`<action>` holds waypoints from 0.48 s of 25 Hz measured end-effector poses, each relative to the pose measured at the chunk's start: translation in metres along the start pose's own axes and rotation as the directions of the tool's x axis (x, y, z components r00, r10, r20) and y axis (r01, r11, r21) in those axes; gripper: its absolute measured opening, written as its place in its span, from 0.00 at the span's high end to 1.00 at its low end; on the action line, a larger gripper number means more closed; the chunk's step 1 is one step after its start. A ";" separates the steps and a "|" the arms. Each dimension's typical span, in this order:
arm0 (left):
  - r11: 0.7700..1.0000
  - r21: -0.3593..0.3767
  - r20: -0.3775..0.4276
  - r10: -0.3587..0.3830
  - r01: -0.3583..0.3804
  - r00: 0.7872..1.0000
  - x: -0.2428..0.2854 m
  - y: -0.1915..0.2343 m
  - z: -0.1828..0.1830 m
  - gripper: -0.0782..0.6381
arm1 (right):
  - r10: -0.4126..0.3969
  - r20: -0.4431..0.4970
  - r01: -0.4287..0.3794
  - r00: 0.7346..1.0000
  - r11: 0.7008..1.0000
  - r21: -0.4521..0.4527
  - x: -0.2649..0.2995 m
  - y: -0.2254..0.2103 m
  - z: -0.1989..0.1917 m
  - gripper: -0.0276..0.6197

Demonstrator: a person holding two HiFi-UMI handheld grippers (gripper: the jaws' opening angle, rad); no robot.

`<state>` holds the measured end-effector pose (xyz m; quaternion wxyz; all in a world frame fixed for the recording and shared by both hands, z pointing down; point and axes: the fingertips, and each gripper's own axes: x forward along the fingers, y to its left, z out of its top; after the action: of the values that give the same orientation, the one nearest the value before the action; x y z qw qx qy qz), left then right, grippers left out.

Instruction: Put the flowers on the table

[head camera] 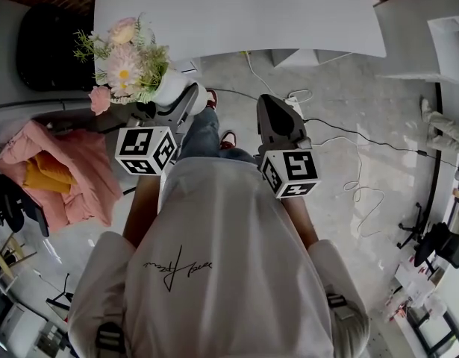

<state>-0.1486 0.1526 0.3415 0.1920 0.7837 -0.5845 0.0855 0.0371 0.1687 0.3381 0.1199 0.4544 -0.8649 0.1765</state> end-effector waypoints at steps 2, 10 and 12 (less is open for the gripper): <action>1.000 -0.001 -0.006 -0.008 0.008 1.000 0.009 0.003 0.002 0.31 | -0.005 0.000 0.005 1.000 1.000 0.000 0.008 -0.003 0.006 0.92; 1.000 -0.009 -0.012 -0.026 0.026 1.000 0.052 0.026 0.023 0.31 | -0.025 0.012 0.025 1.000 1.000 -0.006 0.048 -0.020 0.034 0.92; 1.000 -0.005 -0.010 -0.031 0.031 0.999 0.061 0.034 0.031 0.31 | -0.029 0.017 0.029 0.999 1.000 -0.006 0.059 -0.021 0.043 0.92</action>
<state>-0.1650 0.0781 0.3414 0.1983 0.7917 -0.5715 0.0850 0.0197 0.0966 0.3250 0.1165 0.4680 -0.8597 0.1683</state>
